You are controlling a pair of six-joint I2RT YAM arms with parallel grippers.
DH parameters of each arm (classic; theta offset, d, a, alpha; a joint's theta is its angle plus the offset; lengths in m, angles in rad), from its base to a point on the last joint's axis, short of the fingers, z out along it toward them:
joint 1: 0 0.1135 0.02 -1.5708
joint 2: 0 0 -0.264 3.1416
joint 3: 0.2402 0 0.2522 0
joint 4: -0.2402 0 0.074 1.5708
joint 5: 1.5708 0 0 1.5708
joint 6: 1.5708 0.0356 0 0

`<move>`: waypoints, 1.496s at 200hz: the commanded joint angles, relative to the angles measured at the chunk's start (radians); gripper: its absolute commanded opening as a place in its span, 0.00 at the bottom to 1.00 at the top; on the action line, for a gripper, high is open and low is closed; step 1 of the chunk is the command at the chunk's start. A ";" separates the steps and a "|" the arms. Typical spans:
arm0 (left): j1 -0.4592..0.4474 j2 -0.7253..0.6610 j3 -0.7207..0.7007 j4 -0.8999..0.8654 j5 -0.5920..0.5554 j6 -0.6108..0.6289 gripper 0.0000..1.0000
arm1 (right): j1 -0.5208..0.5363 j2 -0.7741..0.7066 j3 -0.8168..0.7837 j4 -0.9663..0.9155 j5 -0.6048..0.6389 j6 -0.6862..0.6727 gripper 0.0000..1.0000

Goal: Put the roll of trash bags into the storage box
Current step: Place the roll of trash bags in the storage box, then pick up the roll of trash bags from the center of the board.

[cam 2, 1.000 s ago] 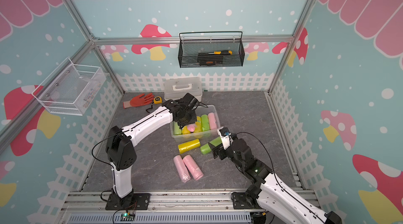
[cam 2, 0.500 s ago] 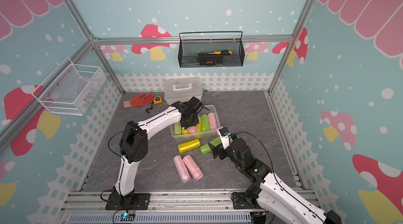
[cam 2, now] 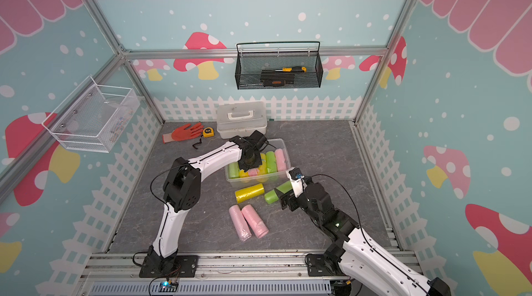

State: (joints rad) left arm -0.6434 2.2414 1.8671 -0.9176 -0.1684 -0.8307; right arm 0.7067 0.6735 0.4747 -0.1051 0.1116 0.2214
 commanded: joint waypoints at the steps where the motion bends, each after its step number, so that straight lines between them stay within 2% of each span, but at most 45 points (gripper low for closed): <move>1: 0.008 0.061 0.000 -0.020 -0.033 0.020 0.00 | -0.001 0.002 0.030 0.007 -0.003 0.012 0.99; 25: 0.008 0.074 -0.001 -0.021 -0.028 0.028 0.02 | 0.000 0.008 0.031 0.008 0.000 0.010 0.99; 76: -0.011 -0.034 -0.044 -0.018 -0.105 0.041 0.46 | 0.000 0.018 0.032 0.010 -0.009 0.012 0.99; 92: -0.019 -0.080 -0.054 -0.017 -0.112 0.048 0.53 | -0.001 0.019 0.032 0.011 -0.007 0.012 0.99; 120: -0.025 -0.167 -0.079 -0.021 -0.105 0.051 0.58 | -0.001 0.024 0.034 0.010 -0.007 0.010 0.99; 169: -0.052 -0.387 -0.176 -0.021 -0.127 0.054 0.60 | -0.001 0.028 0.032 0.012 -0.010 0.011 0.99; 203: -0.062 -0.573 -0.266 -0.012 -0.128 0.056 0.60 | -0.001 0.038 0.033 0.011 -0.002 0.012 0.99; 233: -0.061 -0.804 -0.439 0.056 -0.145 0.066 0.63 | -0.001 0.045 0.039 0.005 -0.001 0.012 0.99; 259: -0.052 -1.050 -0.664 0.185 -0.192 0.088 0.71 | -0.001 0.048 0.037 0.004 0.006 0.013 0.99; 299: 0.019 -1.428 -0.975 0.316 -0.257 0.137 0.90 | -0.001 0.066 0.041 0.002 0.029 0.024 0.99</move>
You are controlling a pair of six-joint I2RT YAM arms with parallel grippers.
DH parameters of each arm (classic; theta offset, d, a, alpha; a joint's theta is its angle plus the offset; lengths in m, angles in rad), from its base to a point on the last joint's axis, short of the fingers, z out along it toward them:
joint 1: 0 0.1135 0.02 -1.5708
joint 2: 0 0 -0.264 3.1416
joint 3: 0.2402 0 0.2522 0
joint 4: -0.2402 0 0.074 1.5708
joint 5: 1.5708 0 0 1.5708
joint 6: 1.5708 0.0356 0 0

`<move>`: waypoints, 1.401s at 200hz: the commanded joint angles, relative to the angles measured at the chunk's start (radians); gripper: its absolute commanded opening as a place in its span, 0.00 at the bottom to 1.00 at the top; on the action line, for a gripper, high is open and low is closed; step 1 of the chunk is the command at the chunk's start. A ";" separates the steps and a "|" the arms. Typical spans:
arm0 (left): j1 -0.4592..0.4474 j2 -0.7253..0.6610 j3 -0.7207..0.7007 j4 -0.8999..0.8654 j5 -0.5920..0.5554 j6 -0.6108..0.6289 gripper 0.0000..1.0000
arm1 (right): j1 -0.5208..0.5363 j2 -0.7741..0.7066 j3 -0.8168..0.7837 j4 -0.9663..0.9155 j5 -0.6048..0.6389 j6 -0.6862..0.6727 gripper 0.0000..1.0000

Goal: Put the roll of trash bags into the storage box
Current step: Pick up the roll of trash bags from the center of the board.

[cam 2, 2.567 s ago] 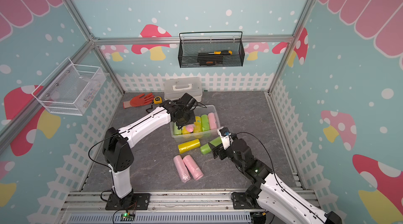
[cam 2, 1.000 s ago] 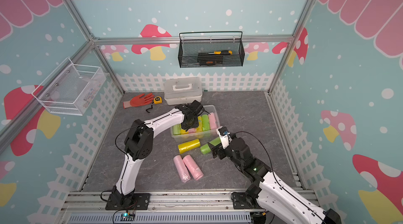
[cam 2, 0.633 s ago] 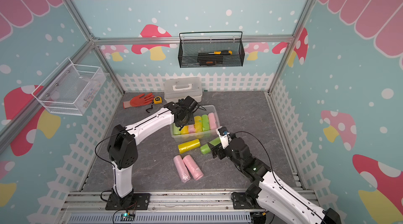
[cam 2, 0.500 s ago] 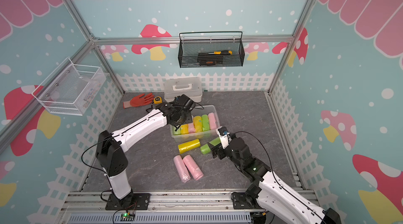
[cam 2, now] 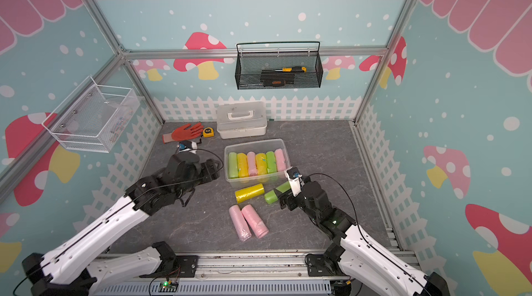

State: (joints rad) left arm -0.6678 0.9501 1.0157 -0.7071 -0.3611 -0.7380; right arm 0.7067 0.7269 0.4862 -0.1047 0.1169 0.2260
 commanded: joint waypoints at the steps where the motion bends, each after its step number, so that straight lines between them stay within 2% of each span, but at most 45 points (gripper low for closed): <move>1: 0.045 -0.145 -0.128 0.105 -0.065 0.045 0.90 | -0.001 0.012 0.030 0.000 0.023 0.019 0.98; 26: 0.118 -0.292 -0.248 0.115 -0.063 0.085 0.97 | -0.002 0.026 0.037 -0.010 0.046 0.035 0.99; 50: 0.158 -0.350 -0.332 0.118 -0.056 0.104 0.97 | 0.000 0.031 0.041 -0.012 0.065 0.053 0.99; 87: 0.187 -0.328 -0.404 0.146 -0.029 0.139 0.99 | -0.001 0.007 0.025 -0.021 0.240 0.247 0.99; 111: 0.195 -0.263 -0.388 0.155 -0.025 0.147 0.99 | 0.000 -0.033 -0.059 0.107 0.261 0.270 0.99; 134: 0.198 -0.222 -0.380 0.191 0.007 0.152 0.99 | 0.000 -0.072 -0.088 0.165 0.188 0.235 0.99; 153: 0.200 -0.205 -0.380 0.208 0.034 0.156 0.99 | -0.001 -0.061 0.005 0.035 0.129 0.108 0.99; 167: 0.200 -0.191 -0.374 0.210 0.036 0.168 0.99 | -0.001 -0.035 0.060 -0.052 0.126 0.095 0.98; 189: 0.200 -0.172 -0.348 0.192 0.073 0.178 0.99 | -0.001 0.020 0.080 -0.015 -0.174 -0.027 0.99; 196: 0.200 -0.169 -0.343 0.184 0.073 0.180 0.99 | 0.002 0.041 0.076 0.009 -0.218 -0.025 0.99; 228: 0.200 -0.181 -0.345 0.182 0.065 0.178 0.99 | 0.033 0.170 0.165 -0.081 -0.192 -0.014 0.99; 261: 0.200 -0.177 -0.342 0.182 0.058 0.179 0.99 | 0.182 0.291 0.224 -0.098 -0.094 -0.070 0.96; 280: 0.200 -0.179 -0.338 0.176 0.056 0.179 0.99 | 0.213 0.382 0.274 -0.143 -0.032 -0.083 0.94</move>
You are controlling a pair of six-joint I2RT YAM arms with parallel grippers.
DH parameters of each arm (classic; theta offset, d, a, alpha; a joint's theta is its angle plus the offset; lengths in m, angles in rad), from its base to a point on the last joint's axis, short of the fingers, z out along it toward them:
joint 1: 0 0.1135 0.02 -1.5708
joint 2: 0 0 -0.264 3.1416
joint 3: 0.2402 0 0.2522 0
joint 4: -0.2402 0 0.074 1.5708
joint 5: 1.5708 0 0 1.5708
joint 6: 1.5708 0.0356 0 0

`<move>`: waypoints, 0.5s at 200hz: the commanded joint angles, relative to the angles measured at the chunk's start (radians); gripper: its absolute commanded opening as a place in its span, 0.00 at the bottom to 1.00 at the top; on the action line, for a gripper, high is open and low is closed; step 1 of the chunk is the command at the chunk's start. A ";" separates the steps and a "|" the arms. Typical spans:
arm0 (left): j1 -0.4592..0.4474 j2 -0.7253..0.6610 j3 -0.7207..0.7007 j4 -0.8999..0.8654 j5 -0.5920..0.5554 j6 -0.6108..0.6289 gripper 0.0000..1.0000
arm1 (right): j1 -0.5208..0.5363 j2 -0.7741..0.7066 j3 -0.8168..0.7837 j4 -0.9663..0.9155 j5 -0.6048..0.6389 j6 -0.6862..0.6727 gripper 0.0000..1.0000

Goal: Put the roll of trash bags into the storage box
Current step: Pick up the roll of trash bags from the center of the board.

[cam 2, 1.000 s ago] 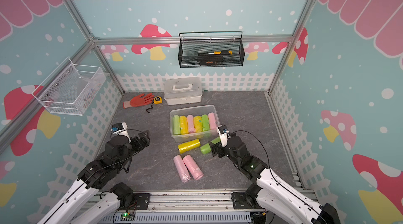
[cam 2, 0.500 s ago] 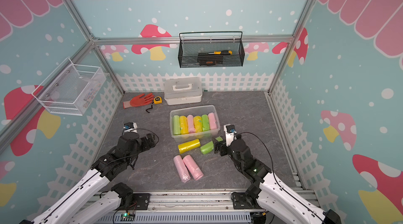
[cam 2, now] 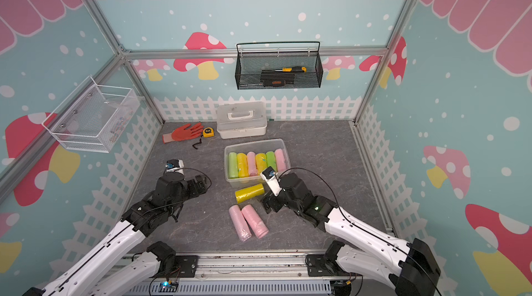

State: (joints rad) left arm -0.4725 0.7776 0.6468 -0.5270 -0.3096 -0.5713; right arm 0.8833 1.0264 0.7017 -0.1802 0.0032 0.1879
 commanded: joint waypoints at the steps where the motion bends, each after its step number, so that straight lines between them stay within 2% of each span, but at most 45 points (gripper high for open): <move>1: 0.005 -0.007 0.031 -0.004 0.005 0.012 0.99 | 0.037 0.088 0.062 -0.072 0.088 -0.044 0.94; 28: 0.005 -0.008 0.032 -0.002 -0.003 0.008 0.99 | 0.034 0.209 0.156 -0.233 0.334 0.013 0.96; 41: 0.005 -0.004 0.032 -0.003 -0.004 0.010 0.99 | 0.033 0.235 0.173 -0.272 0.406 0.063 0.94; 59: 0.005 0.003 0.031 -0.004 -0.004 0.008 0.99 | 0.028 0.233 0.159 -0.289 0.450 0.186 0.94; 77: 0.005 0.011 0.031 -0.003 -0.005 0.010 0.99 | 0.023 0.220 0.136 -0.322 0.461 0.373 0.99; 100: 0.006 0.018 0.030 0.000 -0.004 0.005 0.99 | 0.016 0.200 0.120 -0.361 0.477 0.495 0.99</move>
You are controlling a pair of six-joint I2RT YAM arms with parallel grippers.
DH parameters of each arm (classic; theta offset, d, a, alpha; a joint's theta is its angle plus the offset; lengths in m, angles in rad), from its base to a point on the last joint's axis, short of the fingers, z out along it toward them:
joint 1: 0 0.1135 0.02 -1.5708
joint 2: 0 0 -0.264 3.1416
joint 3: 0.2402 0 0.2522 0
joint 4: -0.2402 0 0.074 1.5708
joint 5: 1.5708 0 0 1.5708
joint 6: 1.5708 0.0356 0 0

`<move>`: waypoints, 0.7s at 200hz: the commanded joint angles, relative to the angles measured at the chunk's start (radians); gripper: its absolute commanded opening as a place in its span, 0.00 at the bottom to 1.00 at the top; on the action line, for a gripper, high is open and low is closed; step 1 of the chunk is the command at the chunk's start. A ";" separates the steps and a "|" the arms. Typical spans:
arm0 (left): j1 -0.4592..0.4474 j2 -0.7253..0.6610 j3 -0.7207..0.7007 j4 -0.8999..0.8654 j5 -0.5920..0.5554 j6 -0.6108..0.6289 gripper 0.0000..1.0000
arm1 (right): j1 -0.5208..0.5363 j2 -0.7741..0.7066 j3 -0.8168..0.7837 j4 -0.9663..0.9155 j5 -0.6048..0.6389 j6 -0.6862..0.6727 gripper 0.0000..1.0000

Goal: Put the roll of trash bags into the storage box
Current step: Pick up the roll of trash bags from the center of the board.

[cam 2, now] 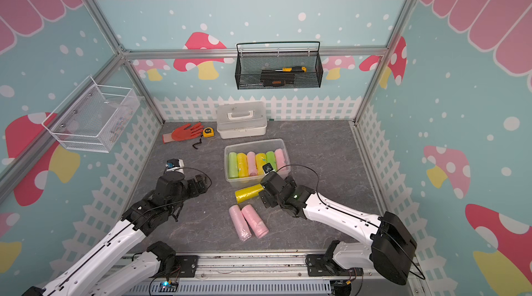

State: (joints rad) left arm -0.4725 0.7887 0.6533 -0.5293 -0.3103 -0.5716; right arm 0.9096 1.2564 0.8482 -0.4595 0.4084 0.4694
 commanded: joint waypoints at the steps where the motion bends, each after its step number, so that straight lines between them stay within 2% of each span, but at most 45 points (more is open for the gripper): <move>1: 0.006 0.007 0.023 0.002 -0.003 0.006 0.99 | -0.013 -0.031 -0.028 -0.082 0.072 0.217 0.99; 50: 0.009 0.017 0.028 0.000 -0.003 0.009 0.99 | -0.157 -0.075 -0.118 -0.092 -0.022 0.517 0.97; 117: 0.011 0.017 0.031 -0.001 -0.004 0.004 0.99 | -0.218 0.025 -0.088 -0.022 -0.201 0.570 0.99; 140: 0.011 0.018 0.030 0.001 -0.003 0.006 0.99 | -0.222 0.065 -0.075 -0.018 -0.232 0.642 0.99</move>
State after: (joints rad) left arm -0.4706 0.8097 0.6556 -0.5297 -0.3103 -0.5716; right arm 0.6952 1.2861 0.7437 -0.4999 0.2405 1.0264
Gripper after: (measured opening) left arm 0.989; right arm 0.985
